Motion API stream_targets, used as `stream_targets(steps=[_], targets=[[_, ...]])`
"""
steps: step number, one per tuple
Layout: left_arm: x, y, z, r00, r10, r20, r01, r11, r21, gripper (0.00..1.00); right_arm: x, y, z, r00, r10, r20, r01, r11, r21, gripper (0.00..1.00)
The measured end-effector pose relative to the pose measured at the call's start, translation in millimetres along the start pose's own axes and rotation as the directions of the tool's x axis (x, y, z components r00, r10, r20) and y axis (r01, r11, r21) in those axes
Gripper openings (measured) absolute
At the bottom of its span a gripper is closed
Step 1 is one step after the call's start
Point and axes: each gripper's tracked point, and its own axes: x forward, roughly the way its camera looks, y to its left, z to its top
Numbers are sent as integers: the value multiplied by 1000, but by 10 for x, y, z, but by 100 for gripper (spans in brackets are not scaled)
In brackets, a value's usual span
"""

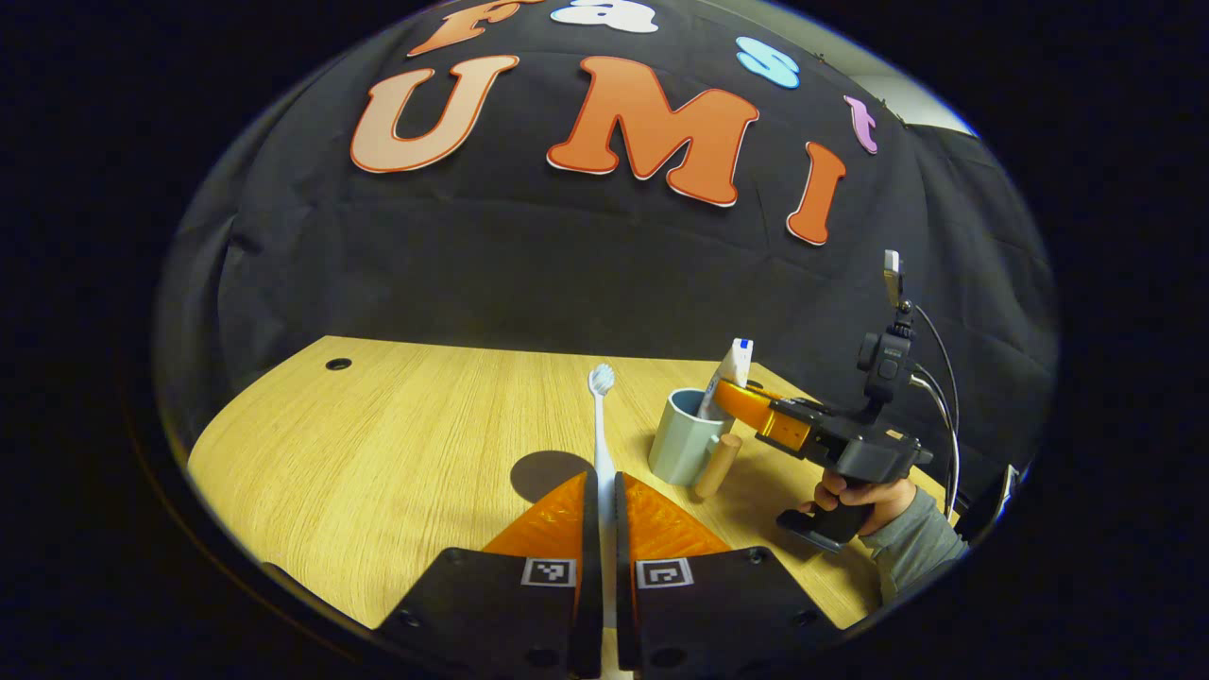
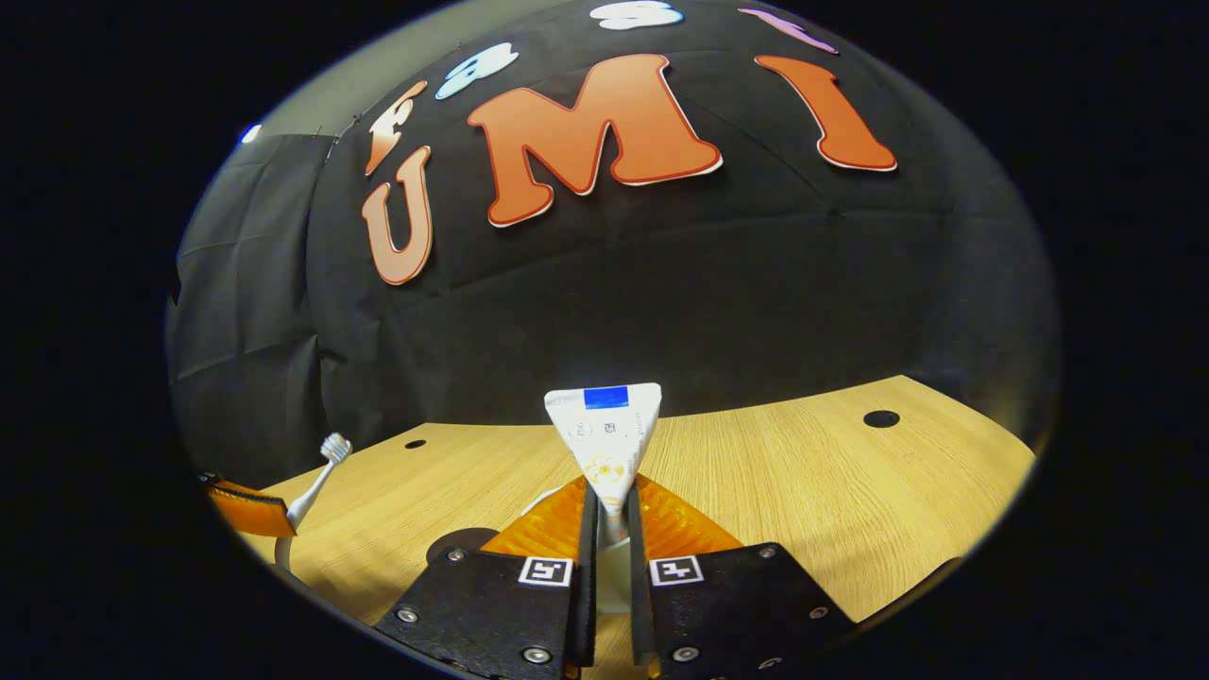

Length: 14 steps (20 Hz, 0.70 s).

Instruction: Put the toothbrush and toothpaste on the desktop into the cup, then pick up the cup and place it on the coaster on the desktop.

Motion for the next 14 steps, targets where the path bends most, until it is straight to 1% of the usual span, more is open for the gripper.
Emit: stream_targets(steps=[3, 5, 6, 7, 10, 12, 14], targets=[[132, -88, 151, 999, -21, 24, 21, 1000, 0, 10, -80, 19, 13, 1000, 9, -14, -9, 1000, 4, 23], [265, -132, 297, 998, -27, 63, 27, 1000, 8, 9, -132, -18, 48, 1000, -5, -3, 5, 1000, -8, 31], [321, -159, 374, 995, -36, 90, 35, 999, 10, 10, -187, -13, 69, 1000, -4, 5, 4, 1000, -10, 33], [376, -199, 454, 992, -48, 117, 47, 999, 11, 10, -229, -17, 96, 1000, -4, 12, 4, 1000, -11, 36], [477, -381, 666, 977, -78, 197, 78, 997, 7, 9, -385, -69, 152, 1000, -15, 27, 16, 1000, -22, 42], [602, -526, 780, 961, -124, 246, 126, 992, 7, 10, -501, -114, 181, 999, -16, 39, 17, 1000, -19, 48], [732, -606, 837, 947, -151, 285, 158, 987, -1, 10, -612, -174, 207, 998, -21, 53, 22, 1000, -14, 53]])
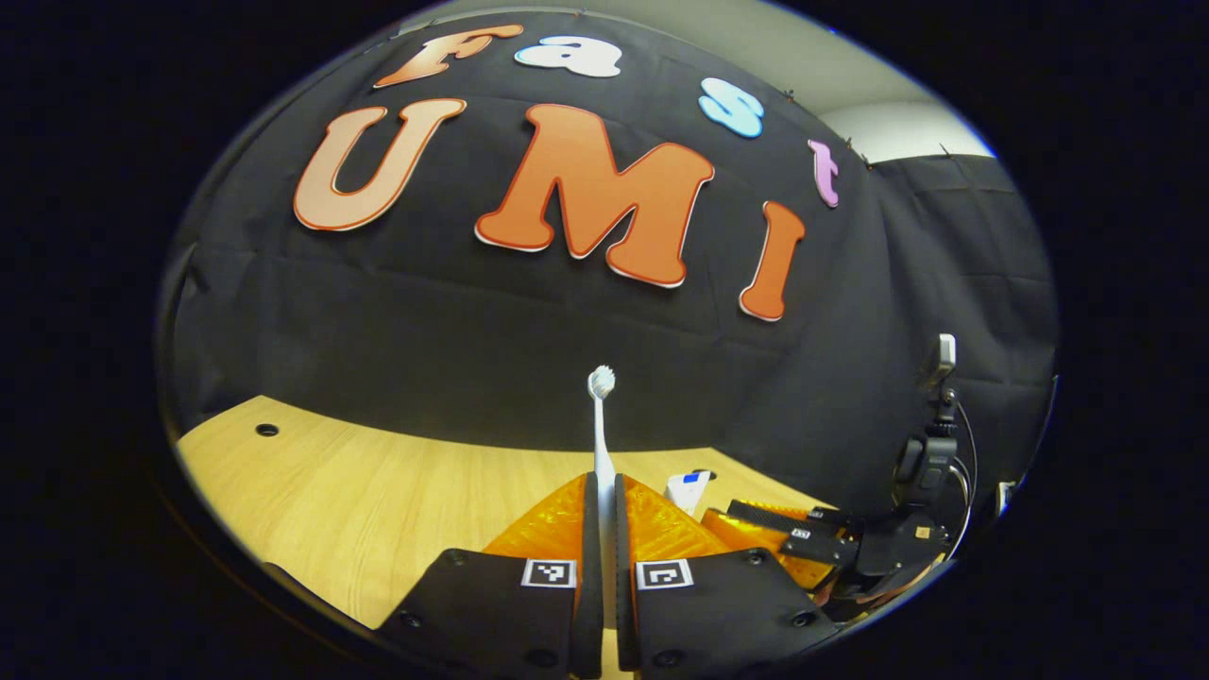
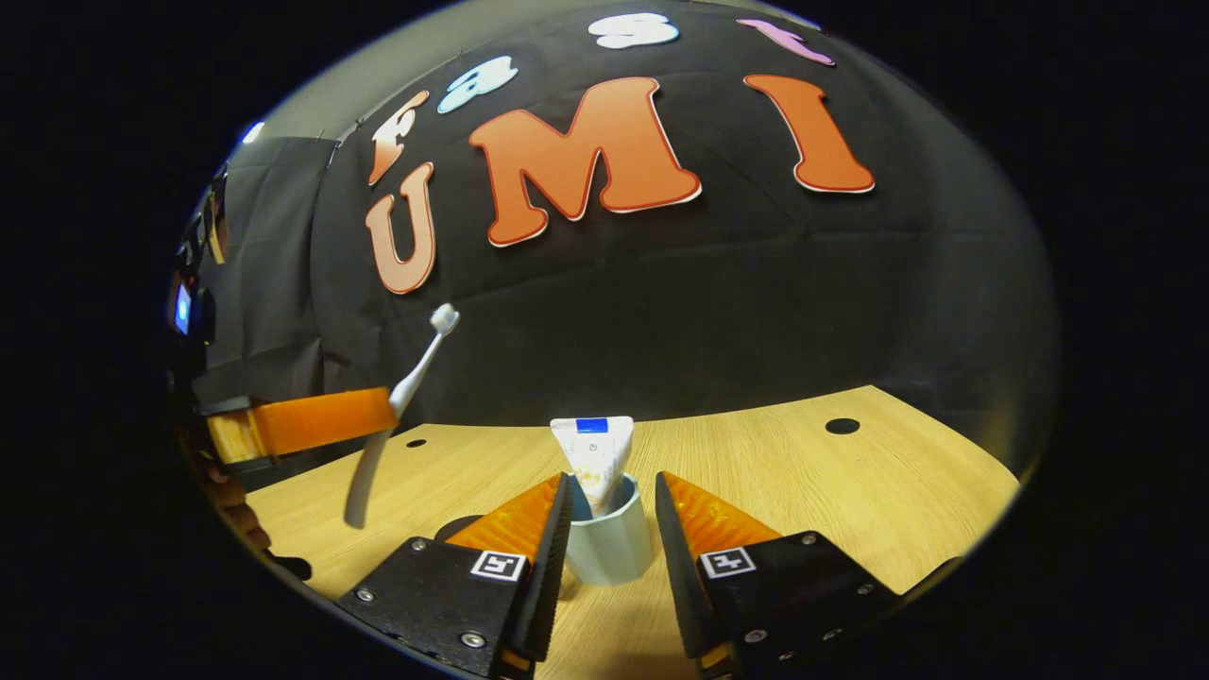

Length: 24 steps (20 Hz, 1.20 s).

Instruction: Put the toothbrush and toothpaste on the desktop into the cup, then pick up the cup and place it on the coaster on the desktop.

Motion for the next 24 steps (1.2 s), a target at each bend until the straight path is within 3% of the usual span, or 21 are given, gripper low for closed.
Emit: stream_targets(steps=[9, 10, 11, 16, 24], targets=[[423, -233, 110, 988, -80, 130, 87, 995, -50, 9, -331, -337, -18, 999, -40, 3, 40, 999, 1, 64], [457, -254, 117, 986, -85, 144, 93, 994, -52, 10, -362, -368, -27, 999, -45, 1, 45, 999, 0, 70], [509, -247, 124, 984, -79, 159, 89, 994, -57, 9, -390, -394, -32, 999, -51, -2, 51, 999, -1, 64], [771, -157, 12, 978, -71, 197, 94, 989, -112, 9, -521, -488, 0, 998, -67, 5, 67, 998, -8, 65], [1079, -109, -431, 989, -71, 131, 87, 989, -120, 10, -530, -343, -69, 998, -53, -30, 53, 999, -14, 65]])
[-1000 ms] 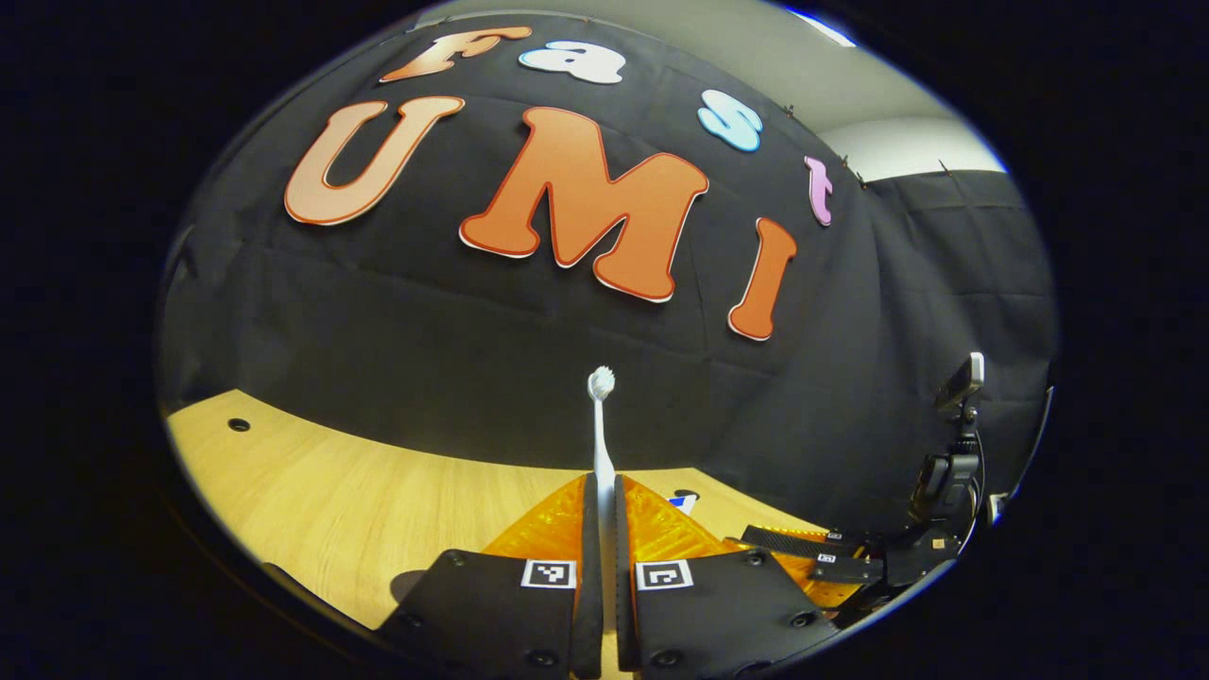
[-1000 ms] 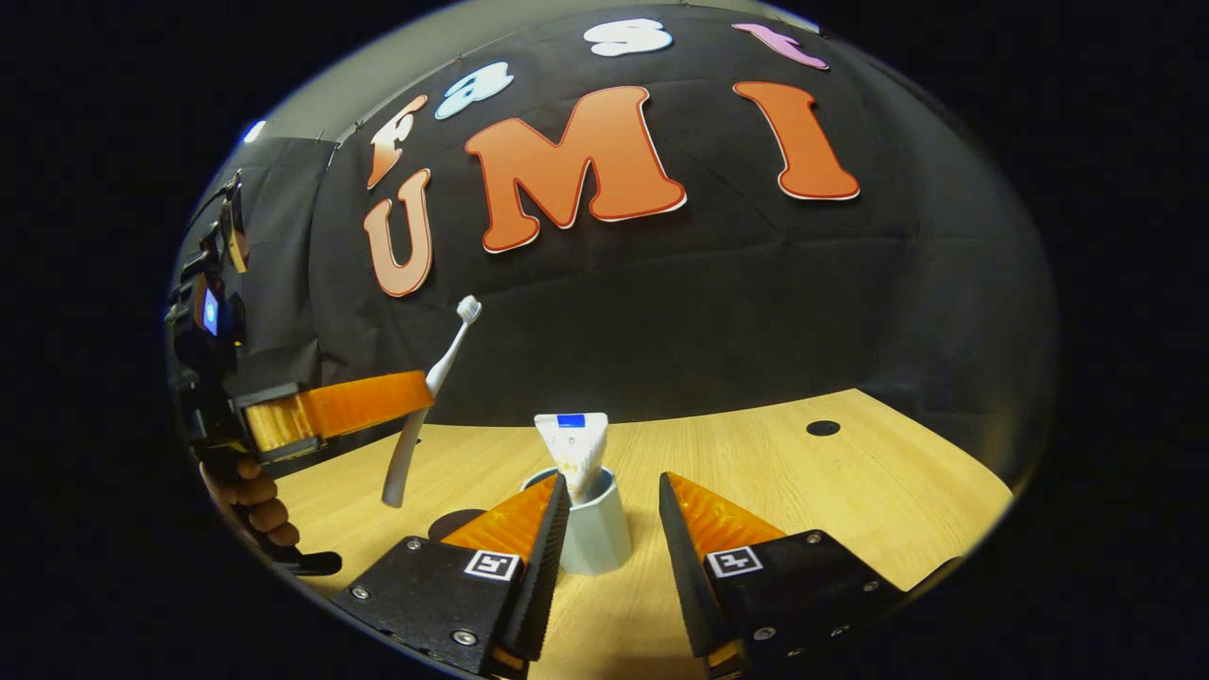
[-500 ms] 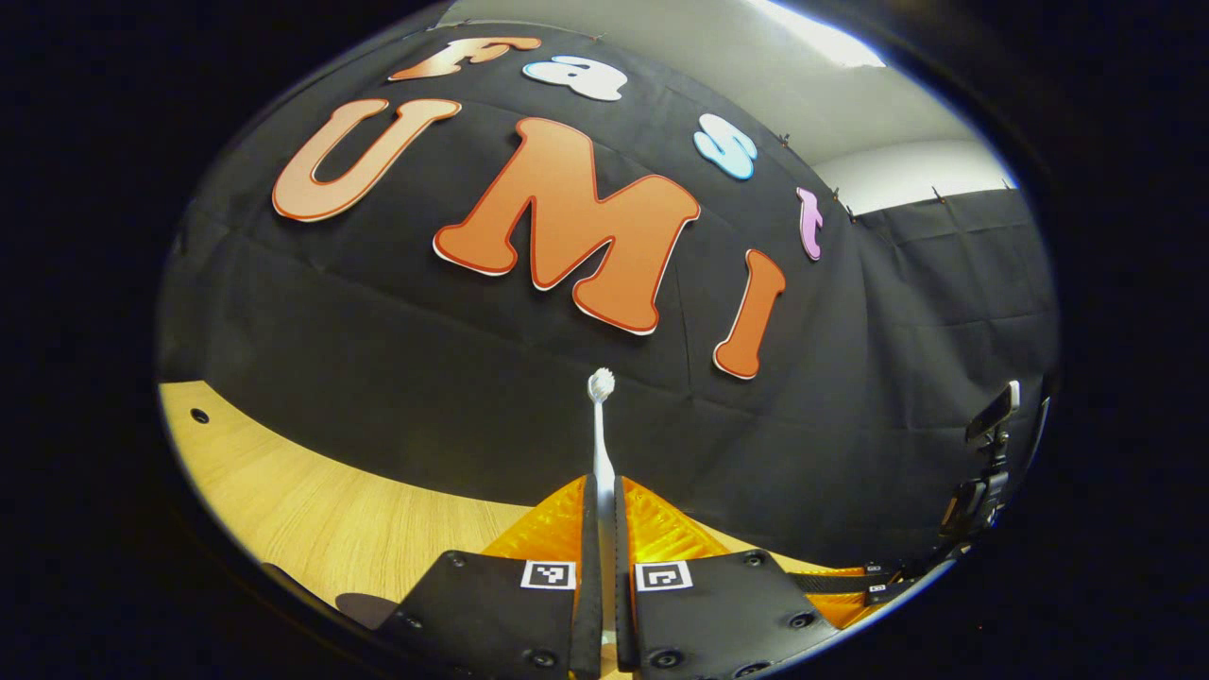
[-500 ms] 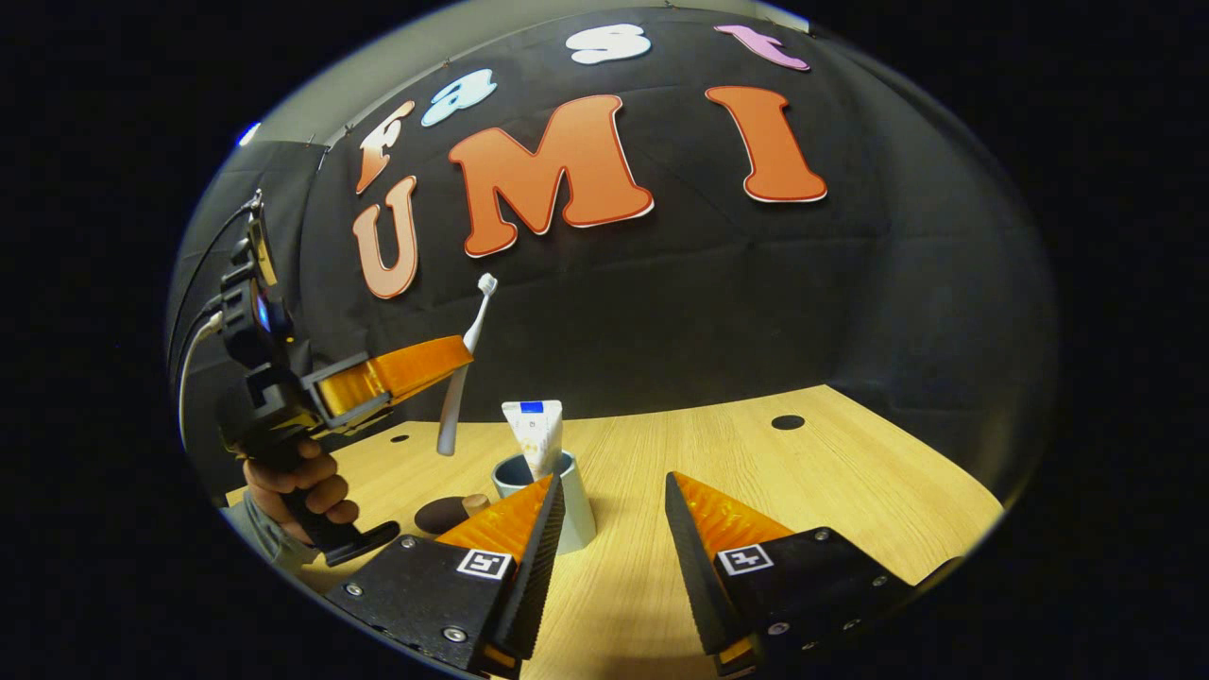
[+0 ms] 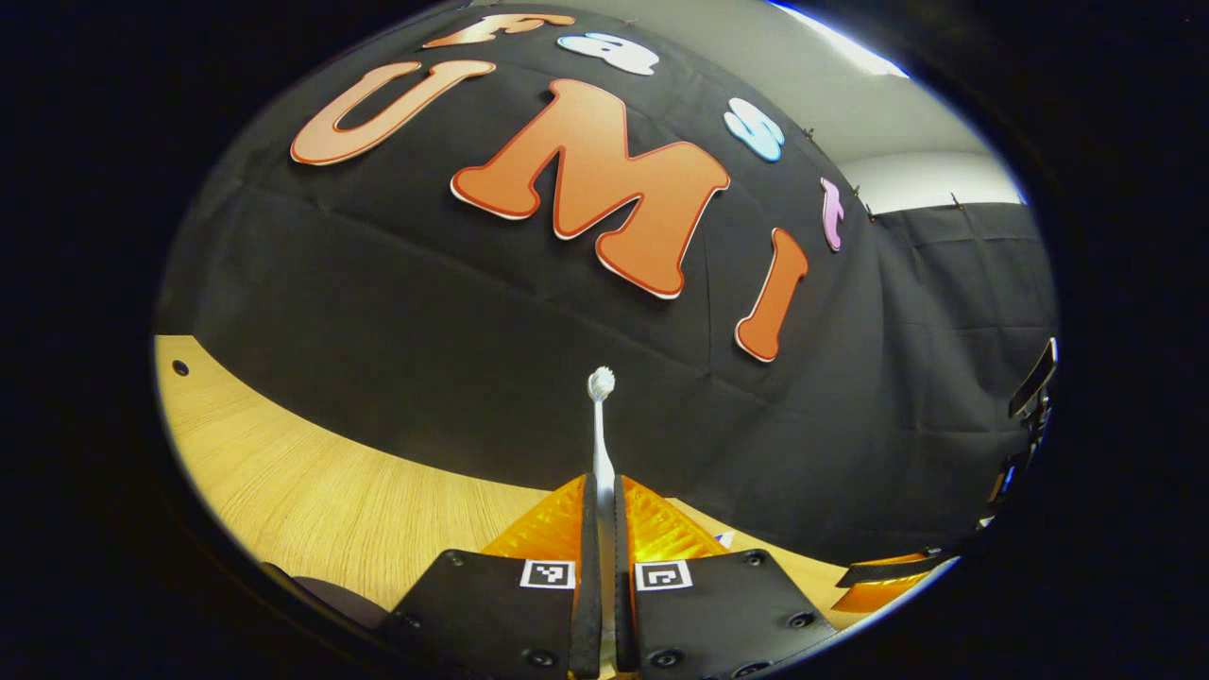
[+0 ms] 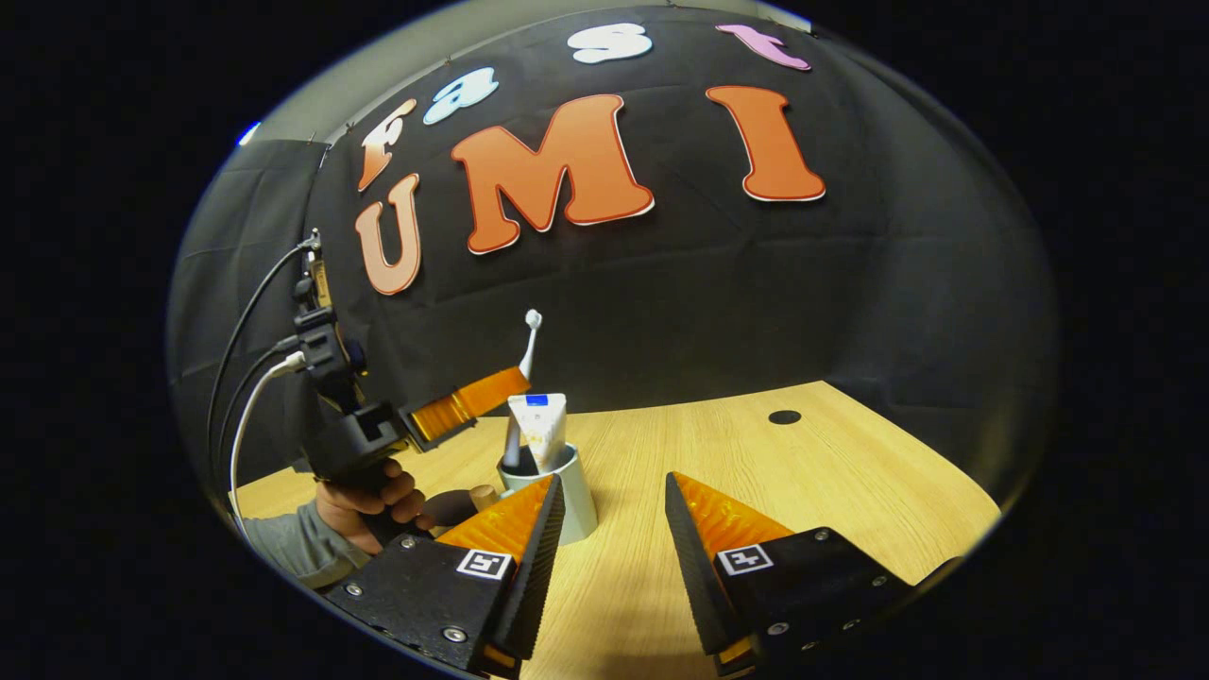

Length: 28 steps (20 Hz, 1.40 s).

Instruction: Put the toothbrush and toothpaste on the desktop into the cup, then pick up the cup and place it on the coaster on the desktop.

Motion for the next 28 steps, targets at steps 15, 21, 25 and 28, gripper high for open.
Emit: stream_targets(steps=[15, 21, 25, 28], targets=[[-572, 75, -212, 990, -2, -139, 34, 972, 233, 20, 155, 486, 40, 996, -14, -94, 11, 999, -34, 71], [-989, 267, 10, 985, 61, -162, -5, 945, 327, 72, 280, 626, -37, 971, -63, -233, 52, 997, -53, 74], [-1290, 442, 160, 980, 126, -153, -64, 932, 357, 84, 326, 747, -167, 933, -71, -351, 67, 997, -25, 74], [-1548, 618, 309, 978, 172, -115, -114, 912, 393, 92, 366, 791, -324, 896, -76, -437, 87, 996, 4, 74]])
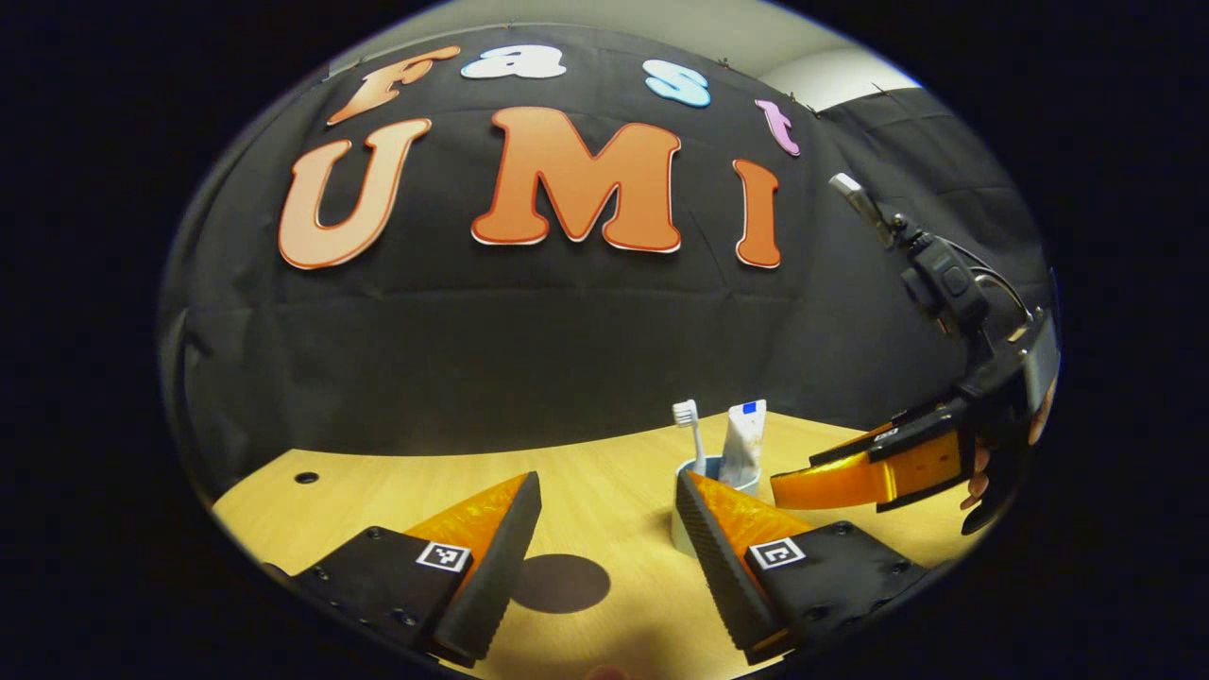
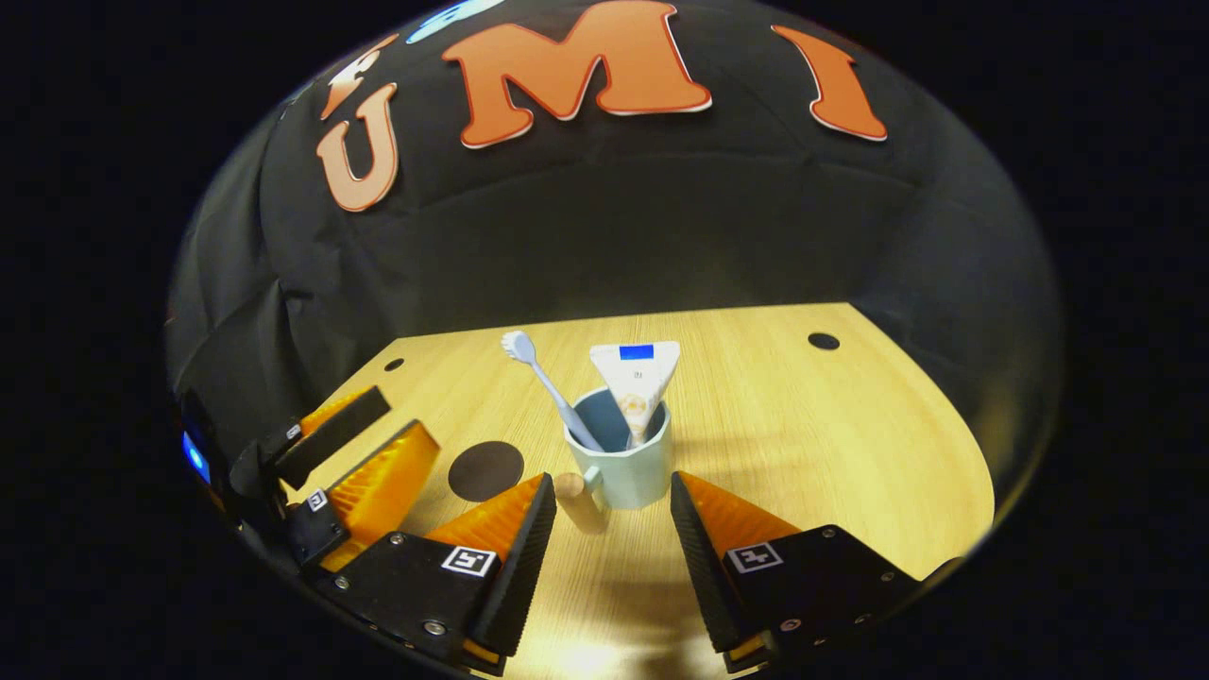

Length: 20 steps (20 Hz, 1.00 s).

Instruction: Put the toothbrush and toothpaste on the desktop into the cup, then pick up the cup and place it on the coaster on the desktop.

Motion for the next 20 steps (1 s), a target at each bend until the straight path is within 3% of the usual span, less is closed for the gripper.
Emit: stream_targets(steps=[8, 9, 12, 18, 20], targets=[[-463, 470, 19, 996, 85, 23, -84, 996, -41, 90, 205, 111, 18, 987, -56, -151, 57, 998, 2, 75], [-513, 516, 15, 995, 94, 26, -93, 995, -47, 93, 234, 121, 1, 982, -66, -178, 68, 998, 5, 76], [-619, 656, -40, 993, 116, 25, -113, 991, -72, 90, 364, 113, -173, 958, -91, -273, 93, 996, -6, 75], [-722, 892, -208, 988, 152, -2, -151, 980, -130, 93, 560, -17, -284, 918, -153, -367, 164, 986, -1, 77], [-731, 952, -260, 987, 158, -14, -158, 976, -148, 93, 623, -43, -319, 906, -170, -387, 176, 984, -22, 69]])
